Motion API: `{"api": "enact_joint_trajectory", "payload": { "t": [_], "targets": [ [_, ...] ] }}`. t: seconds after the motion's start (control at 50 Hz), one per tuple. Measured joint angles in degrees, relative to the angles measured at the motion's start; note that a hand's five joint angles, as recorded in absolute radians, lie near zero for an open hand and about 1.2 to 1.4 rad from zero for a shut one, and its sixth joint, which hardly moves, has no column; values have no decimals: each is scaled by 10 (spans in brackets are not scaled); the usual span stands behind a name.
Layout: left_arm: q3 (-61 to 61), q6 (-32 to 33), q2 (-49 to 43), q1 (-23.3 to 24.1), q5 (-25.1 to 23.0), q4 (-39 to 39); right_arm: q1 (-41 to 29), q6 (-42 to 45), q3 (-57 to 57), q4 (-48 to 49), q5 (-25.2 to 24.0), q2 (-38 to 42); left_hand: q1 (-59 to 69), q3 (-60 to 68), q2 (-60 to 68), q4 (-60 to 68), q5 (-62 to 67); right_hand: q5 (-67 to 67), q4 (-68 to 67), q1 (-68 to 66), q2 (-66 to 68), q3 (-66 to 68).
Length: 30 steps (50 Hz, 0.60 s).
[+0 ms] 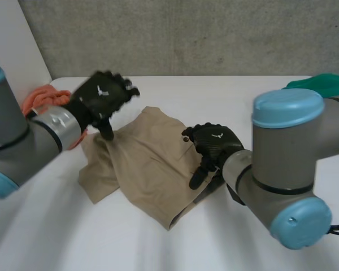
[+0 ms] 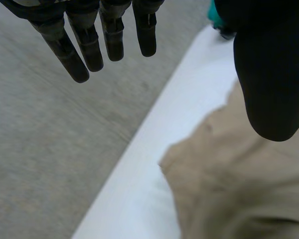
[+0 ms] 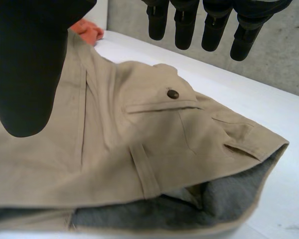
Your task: Fold the laundry.
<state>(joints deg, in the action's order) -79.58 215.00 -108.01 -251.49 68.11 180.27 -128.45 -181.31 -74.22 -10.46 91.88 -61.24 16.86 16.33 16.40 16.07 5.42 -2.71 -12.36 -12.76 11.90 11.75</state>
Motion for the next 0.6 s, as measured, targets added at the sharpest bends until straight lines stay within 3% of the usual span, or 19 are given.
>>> {"api": "enact_joint_trajectory", "payload": {
  "t": [0.08, 0.22, 0.36, 0.48, 0.56, 0.6],
  "targets": [
    [49, -34, -9, -9, 2, -18, -26, -26, 46, -23, 37, 31, -2, -7, -9, -8, -7, 0, 0, 0, 0, 0],
    [172, -69, -114, -39, 13, -99, -69, -32, 116, -48, 109, 101, -2, -7, -9, -8, -7, 0, 0, 0, 0, 0],
    [266, -33, -235, -76, 20, -205, -93, -43, 137, -47, 154, 146, 4, 14, 15, 19, 27, 0, 0, 0, 0, 0],
    [286, 11, -283, -94, 19, -252, -109, -48, 139, -25, 173, 177, 75, 76, 78, 80, 88, -12, -11, -8, 12, 15],
    [278, 25, -291, -98, 18, -254, -113, -45, 141, 0, 175, 195, 158, 151, 156, 155, 162, -150, -150, -159, 165, 159],
    [271, 27, -289, -97, 17, -251, -114, -42, 143, 13, 174, 201, 317, 306, 306, 301, 305, -270, -287, -274, 299, 296]
  ]
}}
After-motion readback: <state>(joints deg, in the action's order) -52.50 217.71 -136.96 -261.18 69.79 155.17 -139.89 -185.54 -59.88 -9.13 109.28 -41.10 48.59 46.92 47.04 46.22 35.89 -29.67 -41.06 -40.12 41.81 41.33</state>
